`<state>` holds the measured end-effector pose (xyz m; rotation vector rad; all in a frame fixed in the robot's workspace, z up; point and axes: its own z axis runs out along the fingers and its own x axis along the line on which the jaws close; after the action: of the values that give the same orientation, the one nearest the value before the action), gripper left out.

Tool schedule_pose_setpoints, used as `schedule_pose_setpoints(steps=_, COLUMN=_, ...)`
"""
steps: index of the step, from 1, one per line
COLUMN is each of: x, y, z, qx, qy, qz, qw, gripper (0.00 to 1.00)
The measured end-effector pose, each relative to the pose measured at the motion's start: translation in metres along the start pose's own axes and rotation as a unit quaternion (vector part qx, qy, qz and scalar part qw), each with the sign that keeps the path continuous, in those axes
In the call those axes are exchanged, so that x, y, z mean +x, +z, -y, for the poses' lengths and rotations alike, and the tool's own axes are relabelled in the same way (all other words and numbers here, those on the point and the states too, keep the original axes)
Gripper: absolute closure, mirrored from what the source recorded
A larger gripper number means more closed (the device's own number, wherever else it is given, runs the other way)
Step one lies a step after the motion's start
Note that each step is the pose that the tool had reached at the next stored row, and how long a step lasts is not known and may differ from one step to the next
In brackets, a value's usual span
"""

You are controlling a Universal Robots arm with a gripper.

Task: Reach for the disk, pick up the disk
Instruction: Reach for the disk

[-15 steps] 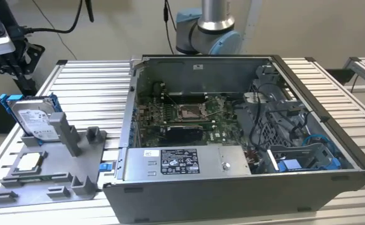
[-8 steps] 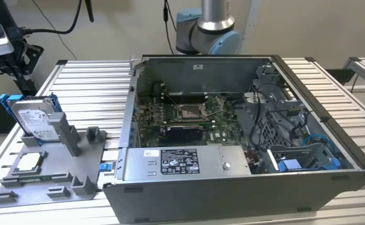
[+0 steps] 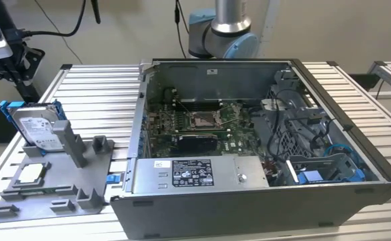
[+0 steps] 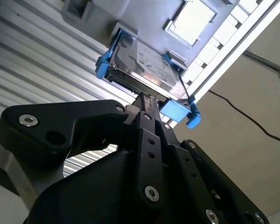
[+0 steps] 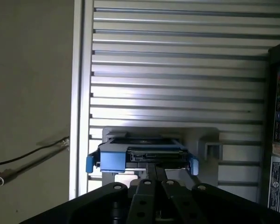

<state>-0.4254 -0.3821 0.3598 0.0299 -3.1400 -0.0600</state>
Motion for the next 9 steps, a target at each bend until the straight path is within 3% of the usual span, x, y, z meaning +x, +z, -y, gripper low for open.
schedule_pose_setpoints(steps=9, x=0.0082, y=0.0010, z=-0.0001, qx=0.0000, qy=0.000, qz=0.0000, qw=1.0000, gripper=1.00)
